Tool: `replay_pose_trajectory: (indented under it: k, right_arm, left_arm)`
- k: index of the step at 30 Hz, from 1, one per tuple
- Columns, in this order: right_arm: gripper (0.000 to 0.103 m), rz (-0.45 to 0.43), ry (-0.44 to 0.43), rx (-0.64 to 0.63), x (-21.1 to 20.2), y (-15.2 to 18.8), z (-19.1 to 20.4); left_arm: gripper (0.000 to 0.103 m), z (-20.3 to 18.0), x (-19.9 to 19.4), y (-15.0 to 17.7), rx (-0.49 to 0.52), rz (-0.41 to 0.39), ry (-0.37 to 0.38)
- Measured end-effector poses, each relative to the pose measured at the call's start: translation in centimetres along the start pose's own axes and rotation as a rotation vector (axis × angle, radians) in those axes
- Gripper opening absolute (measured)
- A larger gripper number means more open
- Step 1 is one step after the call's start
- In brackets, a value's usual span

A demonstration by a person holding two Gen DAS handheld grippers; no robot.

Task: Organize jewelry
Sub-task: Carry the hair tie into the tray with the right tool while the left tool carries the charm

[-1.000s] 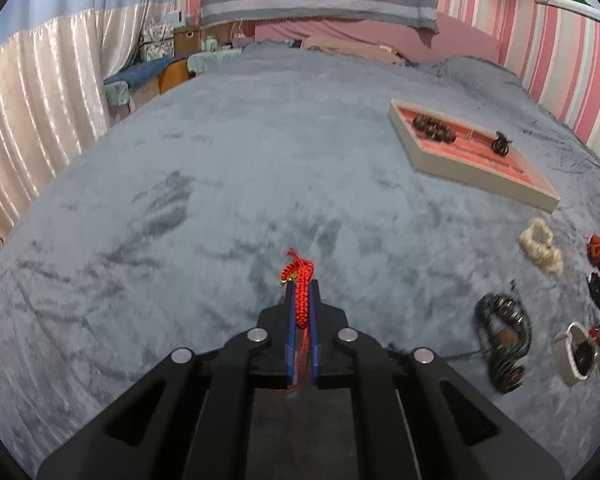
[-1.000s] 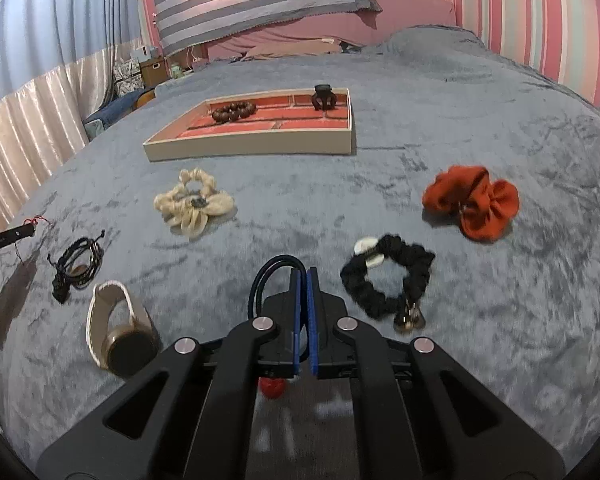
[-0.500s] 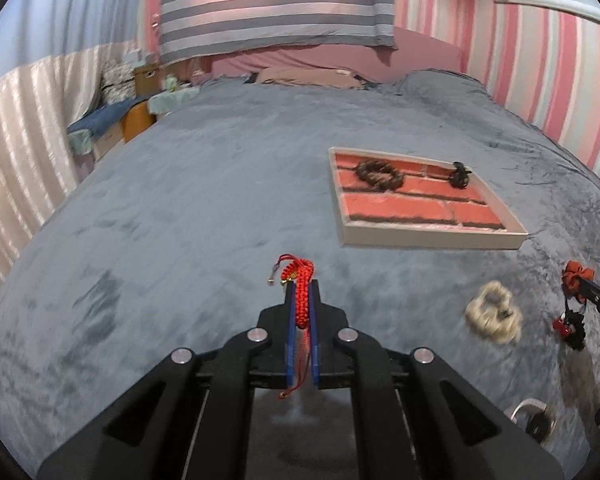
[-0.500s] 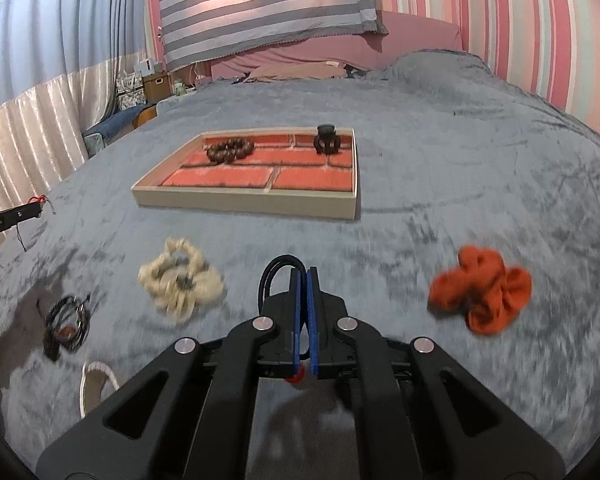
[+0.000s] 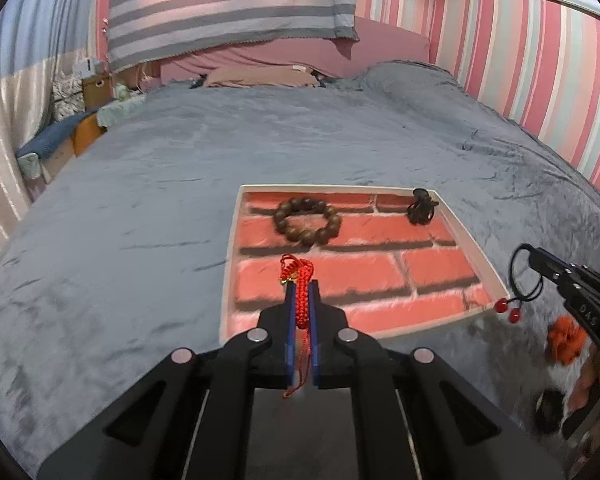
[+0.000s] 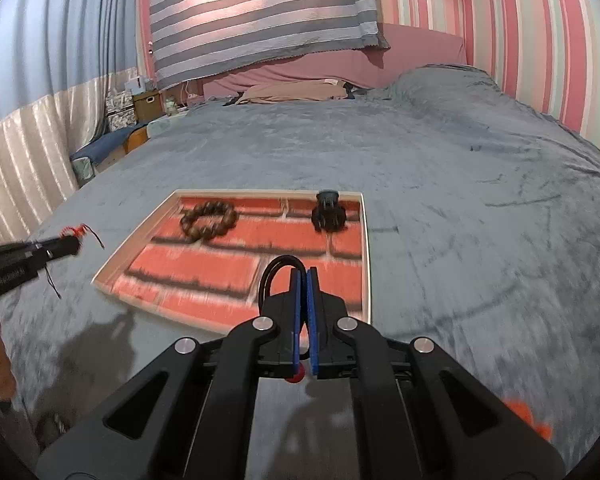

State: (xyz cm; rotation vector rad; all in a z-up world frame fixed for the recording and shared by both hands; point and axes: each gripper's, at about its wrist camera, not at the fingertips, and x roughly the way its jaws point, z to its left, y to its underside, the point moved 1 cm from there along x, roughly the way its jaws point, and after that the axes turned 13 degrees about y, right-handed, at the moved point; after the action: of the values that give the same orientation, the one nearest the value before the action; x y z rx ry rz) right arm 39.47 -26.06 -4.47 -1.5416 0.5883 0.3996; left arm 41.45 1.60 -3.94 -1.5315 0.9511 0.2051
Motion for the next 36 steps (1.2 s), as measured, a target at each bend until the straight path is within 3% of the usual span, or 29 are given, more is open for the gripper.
replay_pose_trajectory:
  k: [8, 16, 26, 36]
  right_arm:
    - [0.004, 0.031, 0.033, -0.031, 6.4, -3.3, 1.6]
    - [0.004, 0.121, 0.046, -0.002, 12.8, -3.9, 1.8]
    - [0.004, 0.203, 0.059, 0.016, 16.6, -4.1, 1.9]
    - [0.004, 0.296, 0.074, -0.012, 18.8, -3.7, 2.3]
  left_arm:
    - [0.006, 0.5, 7.6, -2.9, -0.023, 0.067, -0.002]
    - [0.006, 2.2, 14.0, -3.6, -0.084, 0.142, -0.023]
    - [0.006, 4.8, 16.9, -3.1, -0.099, 0.191, -0.081]
    - [0.010, 4.6, 17.8, -3.2, -0.074, 0.222, -0.111]
